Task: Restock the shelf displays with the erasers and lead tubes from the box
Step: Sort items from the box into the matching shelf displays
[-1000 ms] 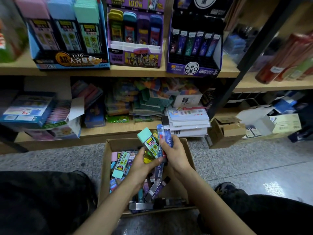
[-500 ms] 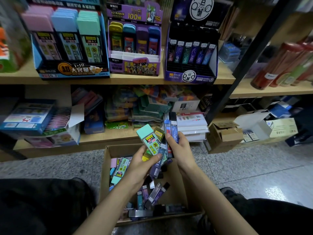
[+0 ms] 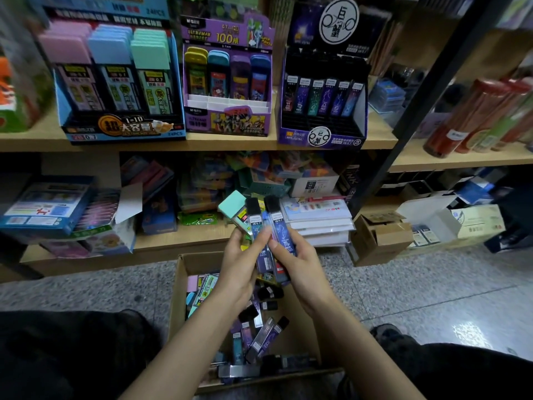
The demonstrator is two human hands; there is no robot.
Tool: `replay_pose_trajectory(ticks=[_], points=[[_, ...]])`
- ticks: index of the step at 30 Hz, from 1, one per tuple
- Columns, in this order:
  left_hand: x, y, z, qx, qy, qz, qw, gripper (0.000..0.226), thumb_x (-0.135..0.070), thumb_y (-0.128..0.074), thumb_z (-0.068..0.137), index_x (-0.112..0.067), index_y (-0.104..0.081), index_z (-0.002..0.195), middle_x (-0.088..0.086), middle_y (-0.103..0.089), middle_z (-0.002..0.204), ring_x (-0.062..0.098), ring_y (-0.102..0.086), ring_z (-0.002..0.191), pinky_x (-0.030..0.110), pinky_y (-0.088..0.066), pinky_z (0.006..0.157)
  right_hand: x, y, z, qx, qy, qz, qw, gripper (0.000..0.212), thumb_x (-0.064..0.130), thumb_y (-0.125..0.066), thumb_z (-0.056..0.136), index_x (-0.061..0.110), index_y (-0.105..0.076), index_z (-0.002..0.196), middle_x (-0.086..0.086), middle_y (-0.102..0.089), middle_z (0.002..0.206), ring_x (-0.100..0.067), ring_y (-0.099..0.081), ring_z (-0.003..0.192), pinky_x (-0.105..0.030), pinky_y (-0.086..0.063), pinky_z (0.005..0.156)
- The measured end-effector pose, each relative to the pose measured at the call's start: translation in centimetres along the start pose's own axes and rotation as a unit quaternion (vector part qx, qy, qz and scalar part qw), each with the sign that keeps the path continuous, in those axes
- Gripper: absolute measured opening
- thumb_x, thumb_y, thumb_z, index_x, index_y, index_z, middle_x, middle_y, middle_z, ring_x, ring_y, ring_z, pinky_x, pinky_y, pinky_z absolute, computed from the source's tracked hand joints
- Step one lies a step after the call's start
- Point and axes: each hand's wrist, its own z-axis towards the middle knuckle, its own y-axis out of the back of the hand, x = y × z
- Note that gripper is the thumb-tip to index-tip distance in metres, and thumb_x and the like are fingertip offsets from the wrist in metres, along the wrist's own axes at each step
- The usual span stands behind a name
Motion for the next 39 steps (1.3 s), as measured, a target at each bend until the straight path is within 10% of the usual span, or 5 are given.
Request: replay_pose_trajectory(ticks=[13,24,30,35,39], points=[[-1.1,0.7,0.4,0.015,0.018,0.003,1.000,0.024,-0.005,-0.066,0.080,-0.015,-0.062,0.101,0.005,-0.075,0.089,0.018,-0.072,0.074,0.029,-0.058,0.059,0.8,-0.1,-0.5,0.078,-0.039,0.216,0.972,0.037,0.011,-0.052,0.090,0.006,-0.051,0.126,-0.016,-0.063,0.121,-0.026,-0.063,0.108,-0.036,-0.053,0.091],[-4.6,-0.3,1.7,0.004,-0.028,0.071,0.997,0.030,-0.012,-0.070,0.077,-0.018,-0.058,0.104,-0.002,-0.075,0.084,0.013,-0.072,0.073,0.023,-0.055,0.056,3.8,2.4,1.1,-0.056,-0.013,0.122,0.991,0.020,0.020,-0.049,0.096,0.009,-0.059,0.082,-0.004,-0.066,0.070,-0.009,-0.061,0.056,-0.019,-0.048,0.050],[-9.4,-2.0,3.5,0.013,-0.068,0.101,0.993,0.026,-0.013,-0.069,0.078,-0.021,-0.059,0.102,-0.006,-0.074,0.081,0.010,-0.071,0.072,0.023,-0.055,0.055,7.2,2.8,3.4,-0.080,0.042,0.058,0.994,0.027,0.028,-0.049,0.096,0.018,-0.067,0.080,0.008,-0.066,0.068,-0.003,-0.061,0.063,-0.017,-0.048,0.058],[-14.1,-4.0,5.1,0.022,-0.119,0.133,0.984,0.026,-0.013,-0.070,0.078,-0.025,-0.058,0.098,-0.010,-0.074,0.077,0.009,-0.071,0.069,0.022,-0.054,0.053,12.2,3.4,6.2,-0.099,0.072,0.008,0.992,0.021,0.020,-0.047,0.097,0.013,-0.066,0.103,-0.017,-0.068,0.106,-0.035,-0.062,0.103,-0.051,-0.048,0.095],[-17.8,-5.2,6.2,0.040,-0.148,0.156,0.976,0.033,-0.019,-0.073,0.069,-0.025,-0.058,0.098,-0.009,-0.075,0.080,0.009,-0.071,0.073,0.023,-0.056,0.056,16.0,4.8,9.0,-0.115,0.101,-0.045,0.987,0.023,0.024,-0.046,0.098,0.012,-0.061,0.110,-0.013,-0.068,0.103,-0.031,-0.065,0.098,-0.048,-0.055,0.086]])
